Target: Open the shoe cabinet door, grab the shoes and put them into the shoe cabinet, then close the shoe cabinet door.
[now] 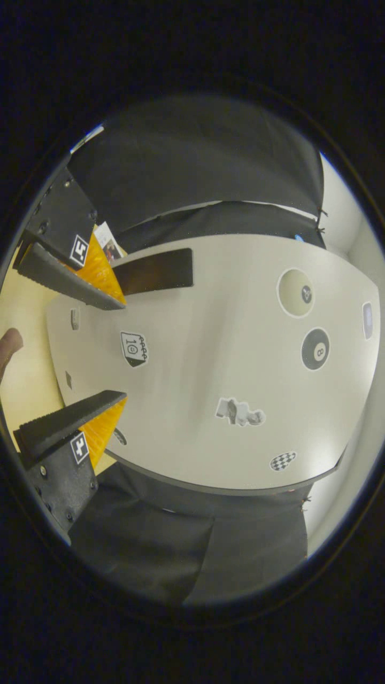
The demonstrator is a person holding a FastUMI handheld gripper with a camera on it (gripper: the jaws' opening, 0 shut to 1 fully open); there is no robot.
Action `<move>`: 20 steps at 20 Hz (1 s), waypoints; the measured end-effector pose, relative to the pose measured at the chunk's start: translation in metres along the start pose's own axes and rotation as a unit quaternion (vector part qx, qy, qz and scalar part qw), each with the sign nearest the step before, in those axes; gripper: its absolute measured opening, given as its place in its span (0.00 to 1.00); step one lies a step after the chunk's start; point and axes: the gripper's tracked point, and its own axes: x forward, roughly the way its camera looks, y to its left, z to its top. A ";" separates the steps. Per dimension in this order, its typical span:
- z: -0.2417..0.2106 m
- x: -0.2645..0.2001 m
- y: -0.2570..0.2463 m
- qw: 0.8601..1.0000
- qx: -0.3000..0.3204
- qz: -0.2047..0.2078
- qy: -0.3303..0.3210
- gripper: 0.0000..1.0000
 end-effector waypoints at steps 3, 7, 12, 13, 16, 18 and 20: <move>-0.003 -0.027 -0.014 1.000 0.007 0.003 -0.005 0.98; -0.011 -0.068 -0.033 1.000 0.009 0.013 0.000 0.98; -0.012 -0.126 -0.046 0.999 0.010 0.028 -0.013 0.98; -0.010 -0.139 -0.047 0.999 0.013 0.032 -0.018 0.98; -0.003 -0.181 -0.056 0.999 0.010 0.033 -0.041 0.98; 0.005 -0.212 -0.066 0.998 0.010 0.023 -0.064 0.98; 0.011 -0.244 -0.073 0.997 0.012 0.018 -0.078 0.98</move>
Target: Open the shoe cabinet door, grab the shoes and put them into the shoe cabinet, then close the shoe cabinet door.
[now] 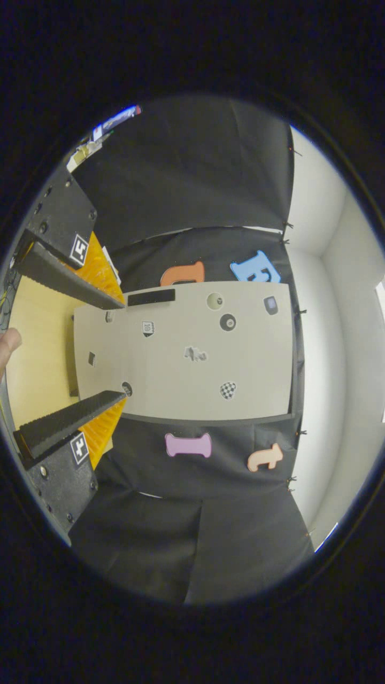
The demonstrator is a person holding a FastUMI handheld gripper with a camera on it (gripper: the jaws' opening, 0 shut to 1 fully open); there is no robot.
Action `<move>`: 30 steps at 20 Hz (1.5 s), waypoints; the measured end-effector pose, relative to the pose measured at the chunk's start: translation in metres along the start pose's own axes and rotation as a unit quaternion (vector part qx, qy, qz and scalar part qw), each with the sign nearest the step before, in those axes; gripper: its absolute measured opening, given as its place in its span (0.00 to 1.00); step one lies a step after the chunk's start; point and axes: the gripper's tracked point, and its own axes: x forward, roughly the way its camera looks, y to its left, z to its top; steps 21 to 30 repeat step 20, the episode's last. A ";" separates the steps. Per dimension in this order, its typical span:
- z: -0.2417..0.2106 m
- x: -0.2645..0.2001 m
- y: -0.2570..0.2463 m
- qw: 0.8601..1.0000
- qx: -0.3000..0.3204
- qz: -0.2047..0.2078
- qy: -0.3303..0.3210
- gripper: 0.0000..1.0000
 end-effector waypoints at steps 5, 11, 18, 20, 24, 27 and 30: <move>0.040 -0.068 -0.011 0.998 0.025 0.015 -0.051 0.98; 0.034 -0.114 -0.004 0.999 0.006 0.013 -0.053 0.99; 0.019 -0.113 0.012 0.999 -0.008 0.009 -0.043 0.99; 0.019 -0.112 0.013 0.999 -0.010 0.005 -0.042 0.99; 0.019 -0.112 0.013 0.999 -0.010 0.005 -0.042 0.99; 0.019 -0.112 0.013 0.999 -0.010 0.005 -0.042 0.99; 0.019 -0.112 0.013 0.999 -0.010 0.005 -0.042 0.99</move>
